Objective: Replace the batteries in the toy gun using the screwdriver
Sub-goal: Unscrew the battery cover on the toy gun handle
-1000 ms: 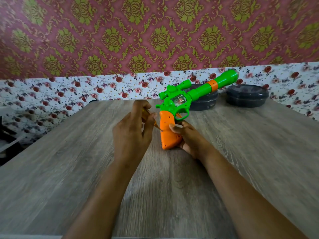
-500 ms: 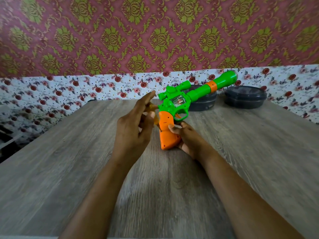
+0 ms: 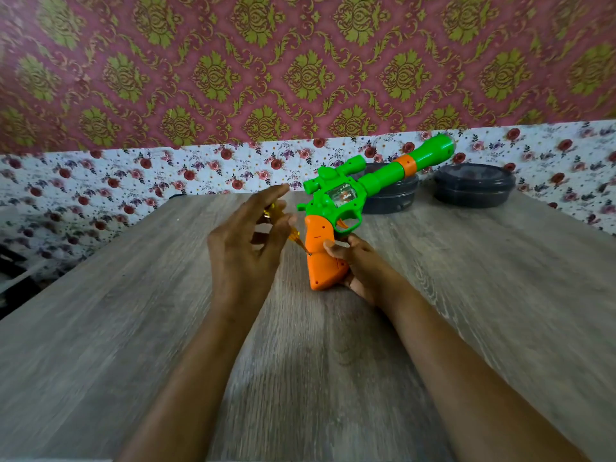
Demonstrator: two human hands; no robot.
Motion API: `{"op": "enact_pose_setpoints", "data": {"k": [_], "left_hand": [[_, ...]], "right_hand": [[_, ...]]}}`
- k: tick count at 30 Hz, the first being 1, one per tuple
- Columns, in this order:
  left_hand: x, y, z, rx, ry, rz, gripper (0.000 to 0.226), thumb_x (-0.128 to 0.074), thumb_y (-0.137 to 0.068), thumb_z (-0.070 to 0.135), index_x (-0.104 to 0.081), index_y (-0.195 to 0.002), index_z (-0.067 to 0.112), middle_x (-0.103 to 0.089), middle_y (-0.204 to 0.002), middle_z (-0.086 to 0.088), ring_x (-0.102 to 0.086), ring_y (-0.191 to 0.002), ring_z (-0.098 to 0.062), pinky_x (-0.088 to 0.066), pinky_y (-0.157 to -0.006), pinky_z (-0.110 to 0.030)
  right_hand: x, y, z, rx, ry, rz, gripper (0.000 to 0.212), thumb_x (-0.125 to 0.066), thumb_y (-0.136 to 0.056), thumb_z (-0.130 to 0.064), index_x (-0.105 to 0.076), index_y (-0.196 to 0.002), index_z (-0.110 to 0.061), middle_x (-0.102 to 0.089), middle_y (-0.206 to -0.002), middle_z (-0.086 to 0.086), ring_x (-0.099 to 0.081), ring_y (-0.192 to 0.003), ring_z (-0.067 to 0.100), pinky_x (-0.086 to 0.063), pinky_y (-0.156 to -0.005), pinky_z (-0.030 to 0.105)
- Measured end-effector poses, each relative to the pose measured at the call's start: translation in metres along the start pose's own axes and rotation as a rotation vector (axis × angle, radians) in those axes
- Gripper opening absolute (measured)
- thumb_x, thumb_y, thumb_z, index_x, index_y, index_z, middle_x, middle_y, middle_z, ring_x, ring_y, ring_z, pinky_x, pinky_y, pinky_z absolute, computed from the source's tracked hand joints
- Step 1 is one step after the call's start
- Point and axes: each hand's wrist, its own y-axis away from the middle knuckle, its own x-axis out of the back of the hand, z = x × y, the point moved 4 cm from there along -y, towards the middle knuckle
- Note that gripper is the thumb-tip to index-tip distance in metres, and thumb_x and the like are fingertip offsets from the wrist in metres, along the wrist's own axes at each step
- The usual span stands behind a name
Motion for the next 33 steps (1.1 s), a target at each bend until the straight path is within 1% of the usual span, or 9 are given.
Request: {"op": "enact_pose_setpoints", "data": {"k": [4,9,11,13,16,20,24,29,33], "left_hand": [[-0.0004,-0.0015,0.0005,-0.037,-0.024,-0.033,0.048,-0.051,-0.087,0.006,-0.050,-0.134,0.013,-0.059,-0.114,0.012,-0.058,-0.088,0.020,-0.044,-0.072,0.000],[0.0006,-0.0030,-0.0014,-0.077,-0.017,-0.078,0.049,-0.051,-0.087,0.009,-0.046,-0.135,0.017,-0.059,-0.113,0.019,-0.062,-0.086,0.012,-0.050,-0.074,-0.007],[0.0026,-0.0037,-0.0017,-0.064,-0.003,-0.064,0.039,-0.060,-0.086,0.016,-0.054,-0.124,0.021,-0.064,-0.104,0.016,-0.064,-0.090,0.007,-0.050,-0.073,-0.008],[0.0052,-0.0045,-0.0032,-0.032,0.001,-0.033,0.024,-0.067,-0.082,0.024,-0.059,-0.104,0.022,-0.064,-0.090,0.018,-0.063,-0.083,0.003,-0.049,-0.067,-0.010],[0.0051,-0.0031,-0.0048,0.010,-0.014,-0.001,0.028,-0.072,-0.075,0.036,-0.054,-0.090,0.019,-0.061,-0.084,0.015,-0.060,-0.077,-0.002,-0.048,-0.061,-0.015],[-0.0021,0.0003,-0.0034,0.012,0.032,-0.010,0.033,-0.072,-0.080,0.018,-0.046,-0.100,0.020,-0.064,-0.087,0.003,-0.063,-0.069,-0.007,-0.049,-0.057,-0.016],[-0.0024,-0.0006,0.0017,-0.070,0.024,-0.040,0.032,-0.063,-0.089,0.019,-0.055,-0.114,0.037,-0.064,-0.095,0.002,-0.065,-0.071,-0.010,-0.054,-0.063,-0.019],[0.0014,-0.0026,-0.0029,-0.060,0.043,-0.049,0.042,-0.043,-0.086,0.015,-0.052,-0.126,0.026,-0.064,-0.105,0.012,-0.067,-0.070,-0.006,-0.057,-0.065,-0.023],[0.0018,-0.0042,-0.0055,-0.076,0.050,-0.079,0.042,-0.042,-0.089,-0.001,-0.053,-0.124,0.020,-0.065,-0.100,0.013,-0.068,-0.069,-0.002,-0.056,-0.066,-0.018]], "right_hand": [[-0.0006,-0.0007,0.0004,0.003,-0.001,-0.002,0.045,-0.050,-0.093,-0.009,-0.038,-0.136,-0.009,-0.054,-0.125,0.012,-0.058,-0.089,0.015,-0.050,-0.071,0.035],[-0.0005,-0.0010,0.0006,0.001,-0.012,-0.002,0.043,-0.049,-0.093,-0.008,-0.039,-0.135,-0.009,-0.055,-0.119,0.009,-0.058,-0.087,0.013,-0.049,-0.069,0.034],[-0.0008,-0.0007,0.0003,0.000,-0.012,0.000,0.042,-0.049,-0.093,-0.008,-0.040,-0.134,-0.010,-0.054,-0.126,0.013,-0.058,-0.088,0.013,-0.049,-0.070,0.033],[-0.0010,-0.0005,-0.0002,0.004,-0.007,0.002,0.042,-0.050,-0.093,-0.008,-0.040,-0.134,-0.010,-0.052,-0.132,0.014,-0.058,-0.089,0.014,-0.049,-0.070,0.034],[-0.0015,-0.0004,0.0001,0.005,0.003,0.002,0.044,-0.049,-0.093,-0.009,-0.039,-0.135,-0.011,-0.051,-0.134,0.015,-0.056,-0.099,0.021,-0.049,-0.072,0.035],[-0.0016,-0.0006,-0.0007,0.001,-0.001,0.008,0.045,-0.049,-0.093,-0.008,-0.038,-0.137,-0.010,-0.050,-0.135,0.015,-0.055,-0.101,0.022,-0.049,-0.073,0.037],[-0.0009,-0.0006,-0.0003,-0.005,-0.013,0.011,0.044,-0.050,-0.093,-0.008,-0.039,-0.135,-0.011,-0.051,-0.133,0.015,-0.058,-0.090,0.017,-0.050,-0.069,0.037],[-0.0012,-0.0003,0.0000,0.000,-0.021,0.003,0.043,-0.049,-0.093,-0.008,-0.040,-0.134,-0.010,-0.055,-0.121,0.011,-0.058,-0.088,0.015,-0.050,-0.069,0.035],[0.0005,-0.0022,0.0007,-0.017,-0.008,0.021,0.047,-0.051,-0.092,-0.010,-0.038,-0.137,-0.011,-0.051,-0.134,0.014,-0.054,-0.104,0.024,-0.048,-0.079,0.042]]}}
